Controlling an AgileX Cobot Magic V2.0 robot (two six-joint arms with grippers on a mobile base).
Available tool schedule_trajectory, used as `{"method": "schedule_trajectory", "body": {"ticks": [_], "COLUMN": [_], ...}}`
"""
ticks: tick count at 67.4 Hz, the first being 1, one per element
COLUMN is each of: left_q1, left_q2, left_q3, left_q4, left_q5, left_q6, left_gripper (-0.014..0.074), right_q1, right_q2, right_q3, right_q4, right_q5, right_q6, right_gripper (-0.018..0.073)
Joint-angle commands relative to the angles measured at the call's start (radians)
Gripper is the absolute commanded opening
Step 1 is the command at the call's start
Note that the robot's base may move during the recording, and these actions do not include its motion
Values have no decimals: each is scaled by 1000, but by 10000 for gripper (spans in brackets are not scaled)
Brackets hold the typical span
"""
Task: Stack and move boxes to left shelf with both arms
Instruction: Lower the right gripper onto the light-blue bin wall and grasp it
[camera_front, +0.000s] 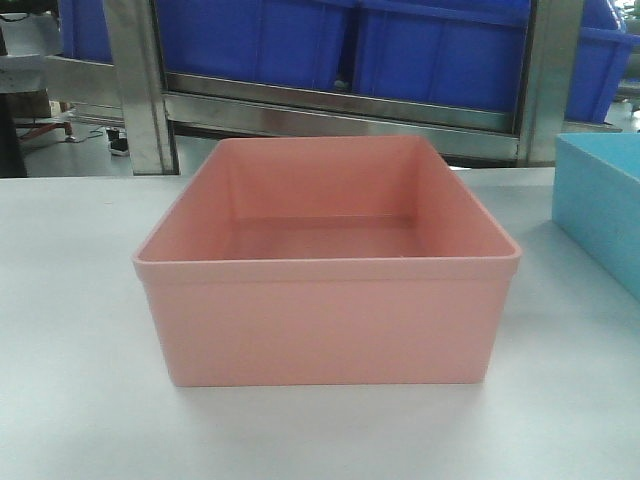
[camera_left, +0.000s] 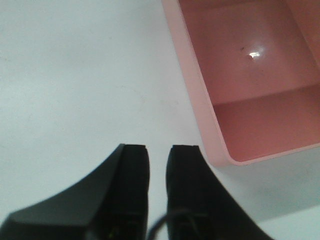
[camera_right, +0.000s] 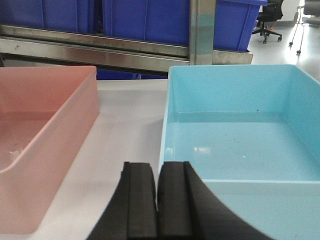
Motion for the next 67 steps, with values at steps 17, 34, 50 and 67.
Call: {"method": "schedule_trajectory", "body": {"ticks": [17,34,50,67], "left_q1": [-6,-6,-6,-6], "left_q2": [-156,-154,-154,-154], "left_q3": [135,135,135,135], "left_q4": [56,56,56,56], "left_q5": [-223,-225,-225,-225], "left_q6": [2,2,2,2], "left_gripper": [-8,-8,-8,-8], "right_q1": [2,2,-14,-206], "right_q2": [204,638,1020,1233], "right_q3": [-343,-664,-970,-1269], "right_q4": [37,30,-19,-61], "right_q5": [104,238,535,817], "right_q6": [0,0,-1,-89], "right_gripper": [55,349,590,590]}}
